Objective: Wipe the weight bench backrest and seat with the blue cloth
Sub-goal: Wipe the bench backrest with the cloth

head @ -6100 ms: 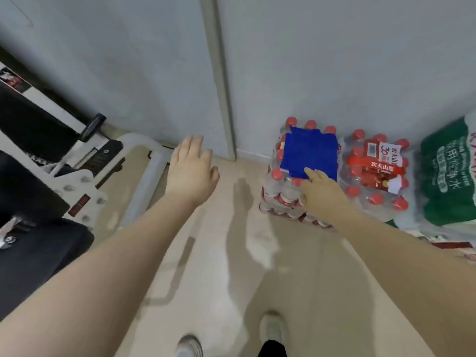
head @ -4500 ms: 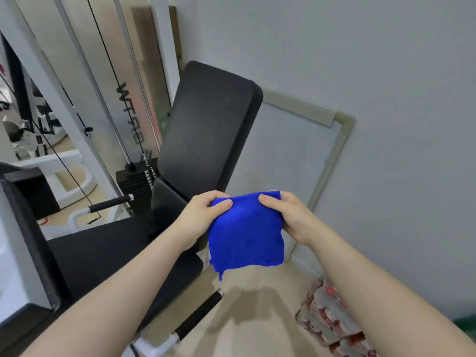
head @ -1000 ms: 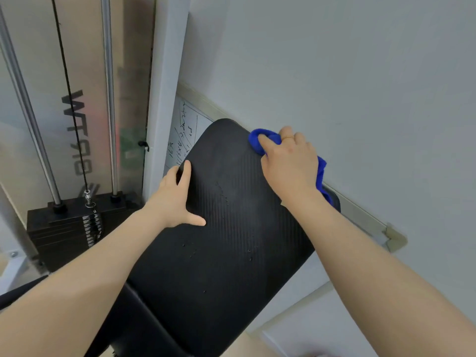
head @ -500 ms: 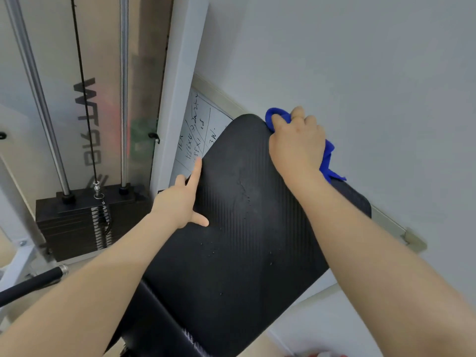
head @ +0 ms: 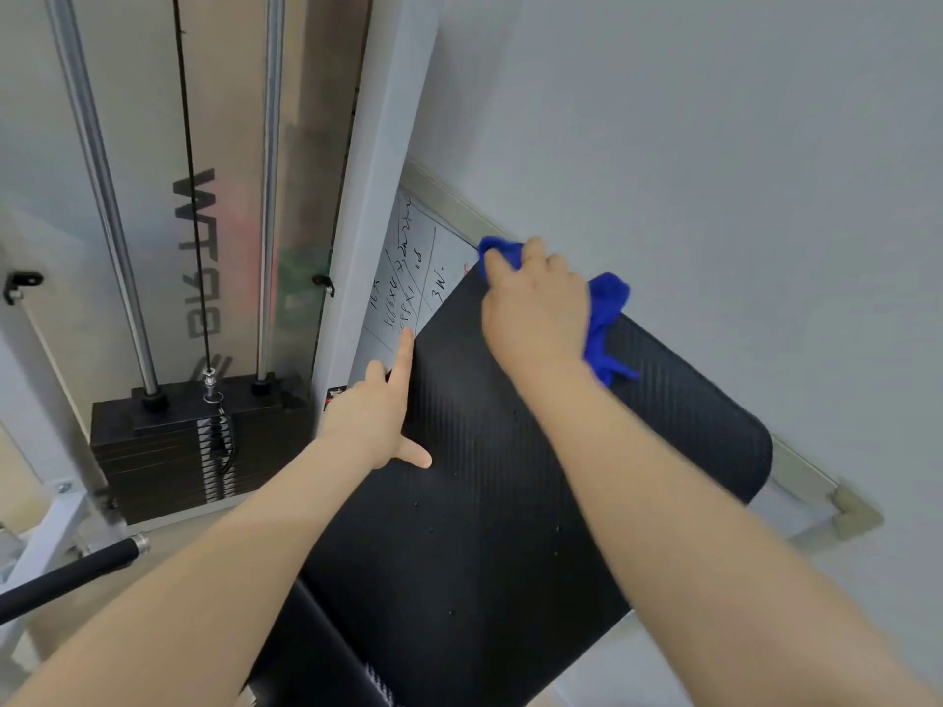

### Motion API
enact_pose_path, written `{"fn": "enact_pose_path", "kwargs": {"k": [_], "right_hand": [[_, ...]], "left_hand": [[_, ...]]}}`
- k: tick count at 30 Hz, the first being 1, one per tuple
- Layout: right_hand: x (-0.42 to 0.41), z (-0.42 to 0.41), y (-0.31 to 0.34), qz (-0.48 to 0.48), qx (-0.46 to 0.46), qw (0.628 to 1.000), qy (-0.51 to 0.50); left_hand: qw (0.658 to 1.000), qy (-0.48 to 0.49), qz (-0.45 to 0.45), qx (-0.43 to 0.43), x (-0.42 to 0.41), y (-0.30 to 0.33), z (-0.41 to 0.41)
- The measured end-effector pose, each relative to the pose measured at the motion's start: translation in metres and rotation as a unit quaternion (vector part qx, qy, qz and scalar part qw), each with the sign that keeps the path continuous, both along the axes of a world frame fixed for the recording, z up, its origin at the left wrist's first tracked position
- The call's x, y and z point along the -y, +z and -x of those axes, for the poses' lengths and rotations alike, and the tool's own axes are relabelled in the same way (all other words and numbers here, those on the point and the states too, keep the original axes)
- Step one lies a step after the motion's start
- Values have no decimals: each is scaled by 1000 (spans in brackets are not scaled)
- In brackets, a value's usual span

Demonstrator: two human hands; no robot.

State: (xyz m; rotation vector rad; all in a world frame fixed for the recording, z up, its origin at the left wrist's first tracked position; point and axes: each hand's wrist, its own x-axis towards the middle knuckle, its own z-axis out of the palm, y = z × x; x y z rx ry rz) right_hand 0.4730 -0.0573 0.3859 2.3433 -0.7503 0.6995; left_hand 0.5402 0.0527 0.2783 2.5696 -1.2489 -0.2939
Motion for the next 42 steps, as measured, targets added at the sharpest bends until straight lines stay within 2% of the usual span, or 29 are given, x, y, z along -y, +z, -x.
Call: {"fn": "enact_pose_path", "kwargs": {"k": [1,3,5,6,9,11,12,14,16,18,19,21,23,25,27,30,32,33,34,36,39,42], "right_hand": [[-14,-4,-18,0,-24,1000,20],[-43,-5,-54,-36,-129,989,62],[-49,-2,-58,-74,-235,967,71],[-41,-4,-46,-68,-239,965,78],[-7,-9,-2,-31,-146,988,38],[1,-9,1,0,-76,997,2],[-7,-9,-8,13,-69,998,-1],[-28,-5,-40,11,-104,994,27],[-51,4,-69,-26,-189,978,82],[-59,8,-75,-72,-268,955,103],[-55,6,-67,-73,-274,953,110],[-40,-2,-42,-54,-245,965,80],[-21,-7,-18,-43,-162,985,33],[-17,-6,-16,-17,-93,995,-16],[-28,0,-36,-8,-81,996,-25],[-59,21,-75,-33,-206,976,65],[-60,30,-74,-68,-302,946,92],[-50,28,-62,-48,-308,946,93],[-39,25,-47,-8,-271,958,88],[-18,21,-2,50,-142,989,13],[23,34,31,-20,-24,998,-48],[19,45,25,-9,24,999,-38]], "left_hand": [[1000,-1,4,-5,0,-1,-1],[1000,1,16,-22,-1,-6,-2],[999,6,34,-39,-3,-10,-2],[998,6,41,-46,-5,-12,-2],[996,-5,57,-72,-8,-15,-2],[991,-11,81,-102,-11,-15,-4],[989,-15,91,-113,-14,-16,-7],[986,-25,105,-130,-19,-19,-12],[981,-35,128,-140,-23,-21,-14],[980,-30,138,-140,-25,-21,-14],[981,-27,133,-139,-26,-20,-13],[984,-22,119,-134,-24,-18,-13],[985,-18,112,-128,-24,-17,-11],[985,-12,108,-131,-23,-19,-10],[986,-9,100,-132,-24,-20,-7],[986,-7,109,-127,-24,-18,-6],[987,-6,103,-124,-24,-17,-6],[988,-6,97,-122,-24,-16,-5],[989,-6,90,-119,-24,-15,-5],[991,0,75,-112,-23,-14,-3],[993,14,56,-107,-21,-13,2],[990,21,62,-123,-19,-15,4]]}}
